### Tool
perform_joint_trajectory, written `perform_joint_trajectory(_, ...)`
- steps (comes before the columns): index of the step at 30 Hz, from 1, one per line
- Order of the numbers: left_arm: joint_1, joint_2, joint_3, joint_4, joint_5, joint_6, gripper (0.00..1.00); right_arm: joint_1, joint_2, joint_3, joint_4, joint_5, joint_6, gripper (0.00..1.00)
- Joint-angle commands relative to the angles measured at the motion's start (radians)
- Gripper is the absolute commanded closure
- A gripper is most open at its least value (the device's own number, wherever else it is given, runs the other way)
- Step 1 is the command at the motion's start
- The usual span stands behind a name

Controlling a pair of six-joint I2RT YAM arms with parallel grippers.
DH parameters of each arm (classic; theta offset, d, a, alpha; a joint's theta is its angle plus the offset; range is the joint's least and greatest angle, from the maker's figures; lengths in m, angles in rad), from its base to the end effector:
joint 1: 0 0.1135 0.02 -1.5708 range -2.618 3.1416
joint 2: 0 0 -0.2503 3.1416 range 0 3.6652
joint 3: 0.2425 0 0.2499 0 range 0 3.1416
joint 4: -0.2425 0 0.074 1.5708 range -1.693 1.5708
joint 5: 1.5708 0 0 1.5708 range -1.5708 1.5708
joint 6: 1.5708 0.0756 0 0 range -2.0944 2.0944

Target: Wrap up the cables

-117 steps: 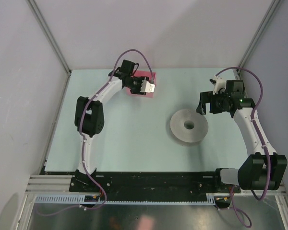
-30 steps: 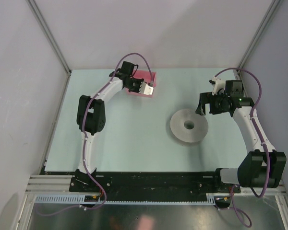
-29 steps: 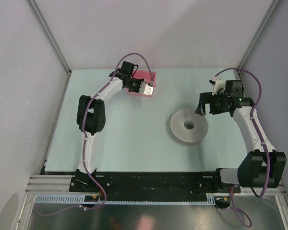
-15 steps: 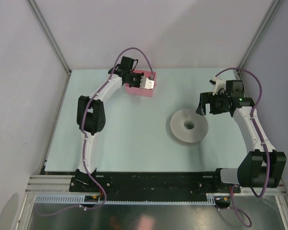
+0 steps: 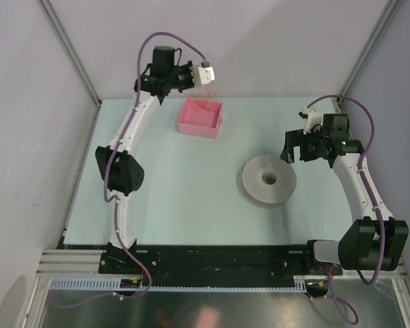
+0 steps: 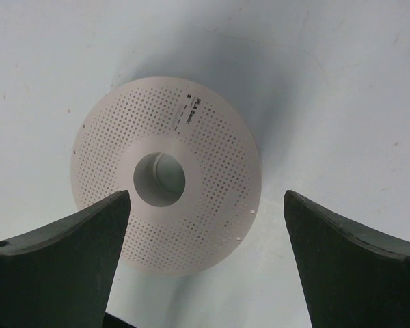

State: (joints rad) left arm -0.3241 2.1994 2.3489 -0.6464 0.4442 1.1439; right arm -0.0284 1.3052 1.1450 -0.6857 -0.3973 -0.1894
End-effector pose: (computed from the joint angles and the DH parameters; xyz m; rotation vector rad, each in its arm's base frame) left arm 0.4856 -0.1974 0.3436 1.5380 1.3038 0.0602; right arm 0.2994 0.0208 0.2680 -0.3688 2.3346 0.3745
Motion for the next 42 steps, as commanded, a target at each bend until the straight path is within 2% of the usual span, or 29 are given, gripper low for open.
perform_joint_trajectory(1,0.019,-0.175,0.075,0.064,-0.017,-0.195,1.0,-0.005,-0.068,0.049,0.096,0.026,-0.064,0.01)
perform_joint_trajectory(9,0.025,-0.293,0.003,0.091,-0.069,-0.262,1.0,0.018,-0.082,0.061,0.133,-0.033,-0.138,0.01)
perform_joint_trajectory(16,0.031,-0.371,0.056,0.104,-0.074,-0.422,1.0,0.138,-0.083,0.061,0.077,-0.029,-0.214,0.01)
perform_joint_trajectory(23,0.031,-0.493,0.057,0.121,-0.13,-0.545,1.0,0.252,0.012,0.063,-0.069,0.159,-0.307,0.01)
perform_joint_trajectory(25,0.031,-0.531,0.032,0.124,-0.126,-0.556,1.0,0.258,0.053,0.062,-0.118,0.198,-0.324,0.07)
perform_joint_trajectory(27,0.031,-0.556,0.01,0.125,-0.128,-0.562,1.0,0.261,0.086,0.061,-0.153,0.202,-0.342,0.2)
perform_joint_trajectory(30,0.031,-0.582,-0.024,0.127,-0.132,-0.563,1.0,0.276,0.116,0.054,-0.148,0.18,-0.348,0.51)
perform_joint_trajectory(32,0.031,-0.593,-0.045,0.13,-0.132,-0.565,1.0,0.305,0.141,0.052,-0.127,0.192,-0.339,0.69)
perform_joint_trajectory(33,0.031,-0.598,-0.05,0.131,-0.133,-0.568,1.0,0.325,0.154,0.052,-0.121,0.203,-0.335,0.75)
perform_joint_trajectory(36,0.031,-0.607,-0.048,0.134,-0.141,-0.572,1.0,0.389,0.201,0.049,-0.109,0.237,-0.317,0.86)
perform_joint_trajectory(42,0.032,-0.646,-0.047,0.135,-0.155,-0.592,1.0,0.461,0.321,0.044,-0.093,0.346,-0.295,0.95)
